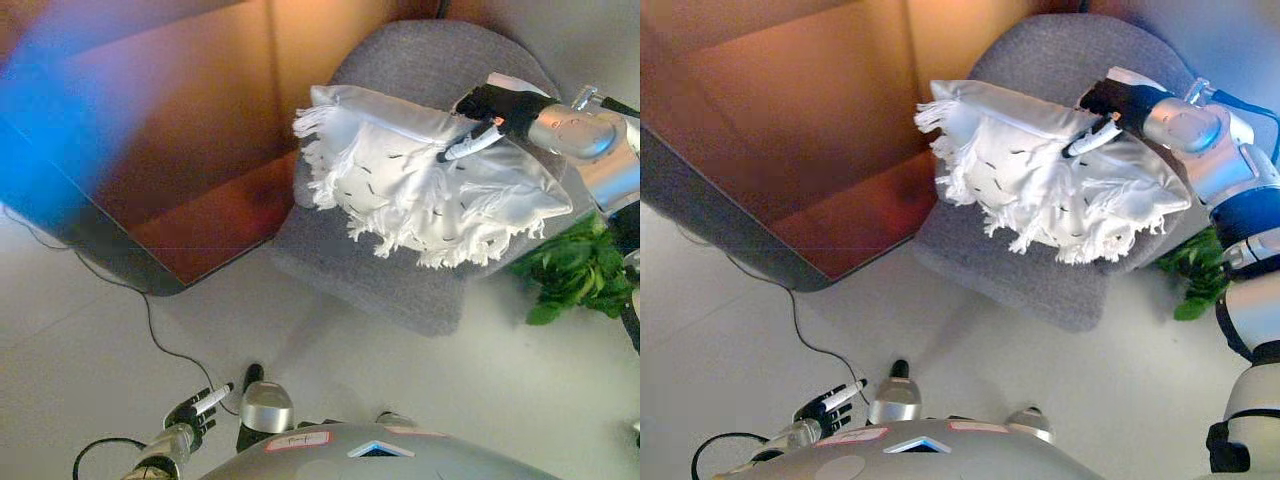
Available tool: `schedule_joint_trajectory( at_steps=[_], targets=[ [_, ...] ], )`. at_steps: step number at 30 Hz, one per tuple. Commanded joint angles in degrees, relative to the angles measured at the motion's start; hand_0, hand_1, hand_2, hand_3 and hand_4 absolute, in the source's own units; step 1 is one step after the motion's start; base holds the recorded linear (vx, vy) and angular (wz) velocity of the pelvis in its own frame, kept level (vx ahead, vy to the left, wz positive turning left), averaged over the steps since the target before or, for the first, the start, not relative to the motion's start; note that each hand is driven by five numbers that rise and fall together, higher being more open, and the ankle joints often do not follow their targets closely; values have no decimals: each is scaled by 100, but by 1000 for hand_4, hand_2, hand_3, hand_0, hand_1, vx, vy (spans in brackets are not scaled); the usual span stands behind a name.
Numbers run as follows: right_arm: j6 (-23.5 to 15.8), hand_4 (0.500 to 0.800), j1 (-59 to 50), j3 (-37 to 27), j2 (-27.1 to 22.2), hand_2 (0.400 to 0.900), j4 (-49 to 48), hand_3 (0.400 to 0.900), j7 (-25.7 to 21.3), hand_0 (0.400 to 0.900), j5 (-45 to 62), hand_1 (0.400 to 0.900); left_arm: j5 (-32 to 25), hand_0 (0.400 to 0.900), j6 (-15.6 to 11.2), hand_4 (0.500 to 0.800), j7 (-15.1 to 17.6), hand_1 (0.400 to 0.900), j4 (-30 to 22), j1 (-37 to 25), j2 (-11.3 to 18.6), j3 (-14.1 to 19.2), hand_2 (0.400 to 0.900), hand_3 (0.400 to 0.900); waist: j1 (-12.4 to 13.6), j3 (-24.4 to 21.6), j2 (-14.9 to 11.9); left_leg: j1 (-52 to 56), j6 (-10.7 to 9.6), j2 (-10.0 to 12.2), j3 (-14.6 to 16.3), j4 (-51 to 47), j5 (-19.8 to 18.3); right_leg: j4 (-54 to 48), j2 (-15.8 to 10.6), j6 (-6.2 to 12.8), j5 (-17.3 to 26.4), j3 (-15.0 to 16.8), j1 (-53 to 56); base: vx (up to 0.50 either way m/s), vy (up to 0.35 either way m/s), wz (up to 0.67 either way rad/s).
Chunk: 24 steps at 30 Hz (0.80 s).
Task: Pick up the pillow and put it on the sofa.
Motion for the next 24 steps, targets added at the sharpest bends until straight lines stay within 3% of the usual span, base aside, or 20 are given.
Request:
schedule_joint_trajectory(
  at_steps=[1, 9, 15, 17, 21, 24],
  targets=[
    [-104, 500, -1751, -79, 145, 400, 404, 400, -312, 400, 584, 400, 183, 900, -90, 800, 102, 900, 261, -36, 545, -365, 900, 900, 358, -178, 1, 11, 80, 207, -171, 165, 50, 654, -157, -150, -169, -50, -426, 13, -81, 20],
    [42, 500, -1966, -27, 184, 400, 709, 400, -498, 400, 744, 400, -104, 900, -150, 800, 120, 900, -82, -61, 537, -526, 900, 900, 539, 345, 386, -511, 65, 262, -508, 192, 207, 1162, -320, -196, -333, -58, -1035, -81, -73, 14],
    [185, 500, -2293, -45, 133, 400, 1645, 400, -517, 400, 317, 400, -386, 900, -234, 800, -31, 900, -345, -154, 525, -717, 900, 900, 605, 730, 701, -837, 74, 279, -666, 176, 298, 1751, -540, -297, -518, -6, -1632, -90, -37, 11],
    [346, 500, -2526, 10, 116, 400, 2132, 400, -710, 400, 49, 400, -481, 900, -270, 800, -92, 900, -382, -174, 502, -786, 900, 900, 629, 828, 813, -1006, 94, 270, -740, 213, 330, 2035, -621, -337, -587, 82, -1930, -74, -31, 9],
    [1033, 500, -2990, 172, -113, 400, 2658, 400, -1182, 400, -457, 400, -701, 900, -312, 800, -214, 900, -480, -91, 449, -851, 900, 900, 623, 924, 1031, -1110, 102, 270, -756, 161, 328, 2504, -709, -355, -846, 298, -2377, -57, 9, 3],
    [1202, 500, -3242, 419, -310, 400, 2809, 400, -1316, 400, -593, 400, -784, 900, -275, 800, -230, 900, -529, -23, 471, -863, 900, 900, 589, 927, 1111, -1133, 113, 269, -735, 101, 386, 2630, -726, -390, -882, 371, -2548, -51, 15, -1]
  ],
)
